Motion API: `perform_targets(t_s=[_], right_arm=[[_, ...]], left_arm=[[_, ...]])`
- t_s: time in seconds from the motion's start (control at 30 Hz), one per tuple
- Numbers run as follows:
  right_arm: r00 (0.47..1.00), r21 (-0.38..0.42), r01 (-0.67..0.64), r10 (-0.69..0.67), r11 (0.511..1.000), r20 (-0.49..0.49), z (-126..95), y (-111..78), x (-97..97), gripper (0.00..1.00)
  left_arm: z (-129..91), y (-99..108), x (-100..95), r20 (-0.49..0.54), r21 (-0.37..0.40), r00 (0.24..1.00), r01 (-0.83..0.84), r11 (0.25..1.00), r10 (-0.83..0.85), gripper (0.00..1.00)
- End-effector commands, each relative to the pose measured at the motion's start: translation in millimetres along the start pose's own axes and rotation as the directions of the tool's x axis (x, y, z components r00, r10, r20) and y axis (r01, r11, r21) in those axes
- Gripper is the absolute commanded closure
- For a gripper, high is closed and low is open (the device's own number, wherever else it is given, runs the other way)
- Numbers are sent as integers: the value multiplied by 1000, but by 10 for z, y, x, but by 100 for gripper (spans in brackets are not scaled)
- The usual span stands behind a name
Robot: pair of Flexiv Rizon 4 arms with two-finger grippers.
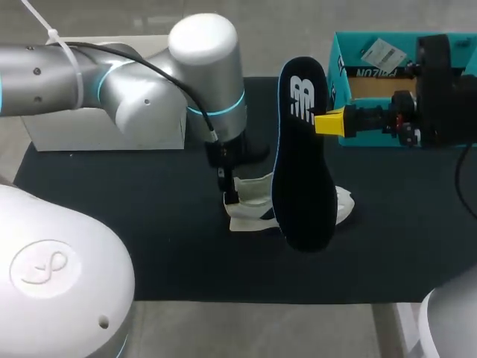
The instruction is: Take the shoe out of the shoebox, open the shoe tongue, remove and reinsert the insole, then place the shoe into the shoebox
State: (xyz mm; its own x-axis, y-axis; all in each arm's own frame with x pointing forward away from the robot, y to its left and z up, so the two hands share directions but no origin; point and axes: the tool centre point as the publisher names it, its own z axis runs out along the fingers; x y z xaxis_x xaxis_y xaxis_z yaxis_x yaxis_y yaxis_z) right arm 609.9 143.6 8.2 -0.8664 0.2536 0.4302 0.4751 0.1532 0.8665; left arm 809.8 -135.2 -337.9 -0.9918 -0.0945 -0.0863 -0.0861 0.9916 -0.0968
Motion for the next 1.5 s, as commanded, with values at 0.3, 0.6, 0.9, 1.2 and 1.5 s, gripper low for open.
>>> perform_targets(t_s=[0.3, 0.6, 0.9, 1.2, 1.5], right_arm=[[1000, 3, -1, 1, 1000, -2, 41, 20, -23, 100], [1000, 3, -1, 1, 1000, -2, 41, 20, -23, 100], [1000, 3, -1, 1, 1000, -2, 41, 20, -23, 100], [1000, 3, -1, 1, 1000, -2, 41, 20, -23, 100], [1000, 3, -1, 1, 1000, -2, 41, 20, -23, 100]], left_arm=[[-17, 4, -7, 0, -20, 1000, -5, 1000, 5, 0], [-17, 4, -7, 0, -20, 1000, -5, 1000, 5, 0], [-17, 4, -7, 0, -20, 1000, -5, 1000, 5, 0], [-17, 4, -7, 0, -20, 1000, -5, 1000, 5, 0], [-175, -43, -26, 10, 27, 1000, 2, 1000, -2, 0]])
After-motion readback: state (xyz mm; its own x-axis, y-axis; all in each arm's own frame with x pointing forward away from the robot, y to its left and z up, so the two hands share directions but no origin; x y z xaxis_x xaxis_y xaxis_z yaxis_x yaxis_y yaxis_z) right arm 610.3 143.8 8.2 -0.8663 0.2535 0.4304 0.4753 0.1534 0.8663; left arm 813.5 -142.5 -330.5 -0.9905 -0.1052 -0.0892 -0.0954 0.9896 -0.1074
